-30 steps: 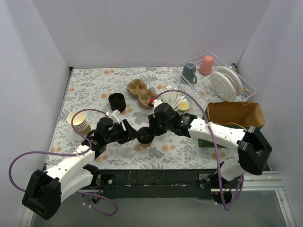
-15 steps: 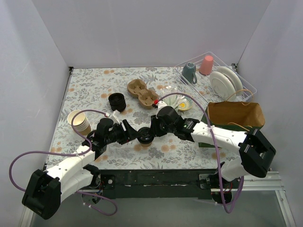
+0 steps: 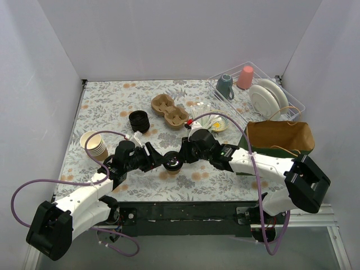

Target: Pack the takeout coffee

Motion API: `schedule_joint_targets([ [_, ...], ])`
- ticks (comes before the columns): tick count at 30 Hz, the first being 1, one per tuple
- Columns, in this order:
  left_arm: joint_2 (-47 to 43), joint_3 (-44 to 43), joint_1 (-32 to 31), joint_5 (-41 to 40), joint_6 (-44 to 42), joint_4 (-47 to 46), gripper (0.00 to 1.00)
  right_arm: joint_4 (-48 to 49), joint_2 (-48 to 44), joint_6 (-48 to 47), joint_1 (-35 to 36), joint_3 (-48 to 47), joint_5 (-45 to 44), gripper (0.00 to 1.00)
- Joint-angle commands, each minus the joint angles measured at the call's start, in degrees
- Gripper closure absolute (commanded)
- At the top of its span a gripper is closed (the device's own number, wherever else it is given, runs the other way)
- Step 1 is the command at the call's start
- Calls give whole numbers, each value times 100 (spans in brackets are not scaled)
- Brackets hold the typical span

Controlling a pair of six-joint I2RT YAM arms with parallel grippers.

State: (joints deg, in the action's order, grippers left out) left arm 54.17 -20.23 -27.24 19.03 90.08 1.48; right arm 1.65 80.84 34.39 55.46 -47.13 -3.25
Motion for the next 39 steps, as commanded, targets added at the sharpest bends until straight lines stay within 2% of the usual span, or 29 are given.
schedule_joint_targets([
  [1,199,160,0,-778,-246,942,47,-1334,213,-354,53,-198,96,73],
  [7,234,107,0,-822,-263,977,46,-1668,90,-503,61,-893,0,64],
  [14,217,72,0,-804,-263,977,46,-1536,11,-433,61,-815,228,62],
  [20,182,124,0,-830,-228,960,46,-1291,64,-223,61,-569,518,63],
  [29,208,247,-9,-1076,-149,1074,47,-886,-15,147,70,468,422,71],
  [36,226,-42,-9,-963,-210,1171,46,-1202,-217,24,70,21,360,73],
  [39,41,-384,-9,-953,-219,1355,44,-1342,-262,-90,70,-401,175,69],
])
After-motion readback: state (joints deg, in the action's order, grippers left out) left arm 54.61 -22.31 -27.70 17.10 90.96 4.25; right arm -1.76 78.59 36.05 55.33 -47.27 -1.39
